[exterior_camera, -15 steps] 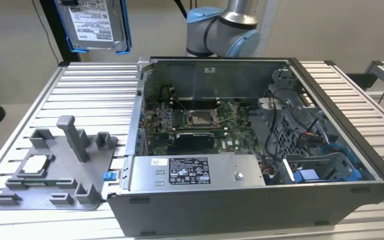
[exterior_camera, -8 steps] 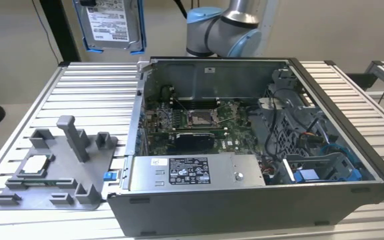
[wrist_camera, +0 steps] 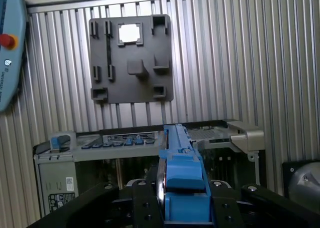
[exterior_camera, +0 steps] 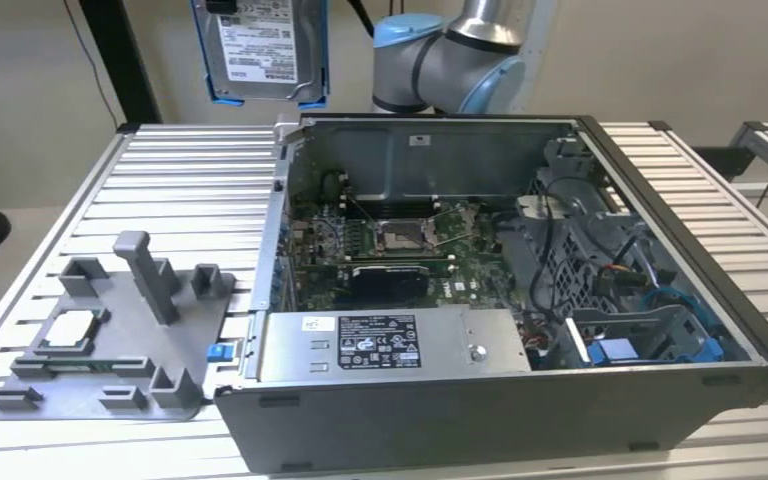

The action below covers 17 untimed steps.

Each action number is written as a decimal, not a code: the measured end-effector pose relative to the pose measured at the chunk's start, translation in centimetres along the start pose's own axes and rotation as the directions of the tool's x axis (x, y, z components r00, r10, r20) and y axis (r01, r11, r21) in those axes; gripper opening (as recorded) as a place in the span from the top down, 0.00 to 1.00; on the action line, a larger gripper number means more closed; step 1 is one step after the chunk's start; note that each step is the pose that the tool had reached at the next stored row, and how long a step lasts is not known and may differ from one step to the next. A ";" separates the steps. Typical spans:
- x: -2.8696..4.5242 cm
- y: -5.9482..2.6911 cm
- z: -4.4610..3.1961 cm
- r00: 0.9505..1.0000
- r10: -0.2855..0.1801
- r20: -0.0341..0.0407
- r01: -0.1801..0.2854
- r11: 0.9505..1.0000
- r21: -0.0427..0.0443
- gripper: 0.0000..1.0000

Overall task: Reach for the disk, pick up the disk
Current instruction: 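Pick up the disk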

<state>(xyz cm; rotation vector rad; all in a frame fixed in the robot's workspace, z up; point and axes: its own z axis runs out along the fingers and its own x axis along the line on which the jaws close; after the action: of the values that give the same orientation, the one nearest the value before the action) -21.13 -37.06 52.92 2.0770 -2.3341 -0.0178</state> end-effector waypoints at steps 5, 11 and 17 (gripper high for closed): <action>-0.22 -1.88 -0.01 1.000 0.000 0.000 0.000 1.000 0.000 1.00; -0.48 -4.06 -0.03 1.000 0.000 0.000 0.000 1.000 0.000 1.00; -0.73 -6.26 -0.05 1.000 0.000 0.000 0.000 1.000 0.000 1.00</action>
<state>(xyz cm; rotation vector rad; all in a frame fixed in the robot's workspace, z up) -14.83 -37.06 52.85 2.0770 -2.3343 -0.0179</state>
